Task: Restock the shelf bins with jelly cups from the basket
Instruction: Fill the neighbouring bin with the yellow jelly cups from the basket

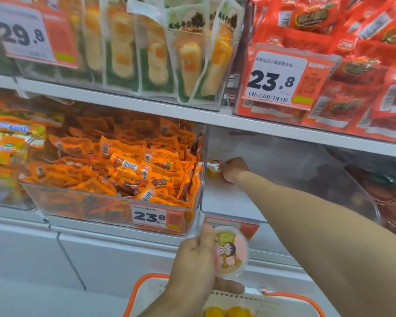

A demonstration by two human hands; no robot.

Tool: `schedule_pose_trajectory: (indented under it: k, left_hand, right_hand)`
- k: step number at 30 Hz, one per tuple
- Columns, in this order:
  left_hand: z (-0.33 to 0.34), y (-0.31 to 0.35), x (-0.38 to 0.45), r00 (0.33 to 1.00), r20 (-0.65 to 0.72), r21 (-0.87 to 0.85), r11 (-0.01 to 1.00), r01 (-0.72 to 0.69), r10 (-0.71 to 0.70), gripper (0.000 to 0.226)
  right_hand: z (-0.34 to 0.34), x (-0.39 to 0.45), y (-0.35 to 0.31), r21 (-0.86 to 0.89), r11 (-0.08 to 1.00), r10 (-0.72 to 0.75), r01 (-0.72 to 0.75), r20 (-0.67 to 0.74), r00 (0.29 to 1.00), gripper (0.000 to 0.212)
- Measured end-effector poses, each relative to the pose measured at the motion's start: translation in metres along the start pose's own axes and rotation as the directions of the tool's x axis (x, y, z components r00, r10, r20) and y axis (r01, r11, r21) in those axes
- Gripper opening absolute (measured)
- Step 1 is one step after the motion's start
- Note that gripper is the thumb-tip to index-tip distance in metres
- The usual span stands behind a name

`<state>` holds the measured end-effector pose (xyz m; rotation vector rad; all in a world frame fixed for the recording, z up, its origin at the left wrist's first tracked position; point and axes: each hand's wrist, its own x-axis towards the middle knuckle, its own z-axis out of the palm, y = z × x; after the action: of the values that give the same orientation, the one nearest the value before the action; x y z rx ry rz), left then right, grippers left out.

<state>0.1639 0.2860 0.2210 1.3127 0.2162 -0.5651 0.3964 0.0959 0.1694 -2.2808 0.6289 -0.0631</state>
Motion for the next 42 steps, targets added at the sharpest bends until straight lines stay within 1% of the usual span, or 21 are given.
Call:
schedule_pose_trajectory:
  k: [7,9,11,12,13,15,17,20,22,24,26,27,28,29,31,32,34,36,37,39,42]
  left_hand:
    - [0.009,-0.007,0.003,0.999,-0.03,-0.014,1.0,0.01,-0.011,0.043]
    - [0.009,-0.01,0.003,0.999,-0.046,-0.038,0.999,0.001,-0.003,0.043]
    - [0.008,-0.015,0.004,0.998,-0.059,-0.084,0.996,-0.027,0.022,0.042]
    - [0.008,-0.018,0.005,0.998,-0.062,-0.104,0.994,-0.041,0.034,0.04]
    - [0.009,-0.02,0.006,0.997,-0.063,-0.122,0.991,-0.052,0.045,0.038]
    - [0.01,-0.021,0.006,0.997,-0.065,-0.175,0.983,-0.056,0.045,0.03]
    - [0.013,-0.021,0.007,0.998,-0.059,-0.235,0.971,-0.046,0.033,0.025]
    - [0.016,-0.023,0.008,0.996,-0.033,-0.199,0.976,-0.092,0.087,0.026]
    - [0.02,-0.022,0.006,0.991,-0.036,-0.196,0.972,-0.131,0.126,0.027]
    - [0.025,-0.019,0.004,0.989,-0.068,-0.259,0.955,-0.141,0.128,0.023]
    - [0.028,-0.015,-0.001,0.991,-0.08,-0.327,0.936,-0.131,0.111,0.018]
    - [0.028,-0.013,-0.002,0.991,-0.082,-0.355,0.926,-0.124,0.101,0.014]
    - [0.029,-0.012,-0.002,0.992,-0.085,-0.375,0.919,-0.12,0.095,0.009]
    - [0.028,-0.011,-0.002,0.992,-0.087,-0.389,0.913,-0.12,0.094,0.006]
    - [0.028,-0.009,-0.002,0.992,-0.078,-0.406,0.905,-0.127,0.104,0.004]
    - [0.027,-0.008,0.0,0.991,-0.072,-0.397,0.908,-0.135,0.115,0.005]
    - [0.025,-0.007,0.003,0.983,-0.061,-0.313,0.932,-0.181,0.171,0.009]
    - [0.023,-0.008,0.007,0.963,-0.045,-0.135,0.954,-0.269,0.265,0.014]
    - [0.022,-0.008,0.01,0.947,-0.031,-0.032,0.947,-0.32,0.319,0.016]
    - [0.02,-0.012,0.013,0.925,-0.005,0.141,0.916,-0.376,0.38,0.012]
    - [0.018,-0.02,0.02,0.937,-0.004,0.255,0.906,-0.337,0.35,0.009]
  right_hand:
    - [-0.01,-0.01,0.0,-0.06,0.997,-0.05,0.05,0.004,0.999,0.049]
    - [-0.028,-0.028,-0.002,-0.104,0.987,-0.123,0.124,0.023,0.992,0.044]
    - [-0.05,-0.055,-0.003,-0.117,0.96,-0.253,0.256,0.036,0.967,0.03]
    - [-0.061,-0.072,-0.002,-0.082,0.947,-0.309,0.31,0.024,0.951,0.025]
    - [-0.071,-0.093,0.001,0.004,0.939,-0.344,0.344,0.016,0.939,0.021]
    - [-0.092,-0.138,0.009,0.185,0.912,-0.384,0.367,0.071,0.92,0.018]
    - [-0.108,-0.178,0.021,0.26,0.901,-0.396,0.346,0.172,0.902,0.018]
    - [-0.116,-0.22,0.04,0.277,0.927,-0.334,0.253,0.303,0.893,0.017]
    - [-0.112,-0.234,0.05,0.293,0.937,-0.284,0.19,0.32,0.904,0.023]
    - [-0.104,-0.243,0.054,0.359,0.929,-0.215,0.095,0.312,0.926,0.031]
    - [-0.098,-0.249,0.055,0.455,0.891,-0.154,-0.009,0.319,0.935,0.039]
    - [-0.097,-0.252,0.054,0.486,0.873,-0.135,-0.036,0.313,0.94,0.041]
    - [-0.095,-0.253,0.053,0.486,0.874,-0.135,-0.025,0.291,0.947,0.039]
    - [-0.094,-0.253,0.053,0.449,0.893,-0.157,0.03,0.249,0.956,0.033]
    - [-0.094,-0.253,0.053,0.291,0.934,-0.257,0.209,0.139,0.956,0.022]
    - [-0.094,-0.253,0.052,0.232,0.934,-0.301,0.272,0.102,0.948,0.018]
    - [-0.096,-0.248,0.049,0.227,0.92,-0.34,0.319,0.063,0.938,0.013]
    - [-0.101,-0.235,0.045,0.278,0.905,-0.339,0.321,0.02,0.94,0.013]
    - [-0.105,-0.226,0.042,0.3,0.901,-0.326,0.313,-0.008,0.945,0.014]
    - [-0.11,-0.199,0.035,0.383,0.887,-0.265,0.259,-0.038,0.963,0.016]
    - [-0.107,-0.152,0.02,0.468,0.877,-0.136,0.11,0.023,0.99,0.021]
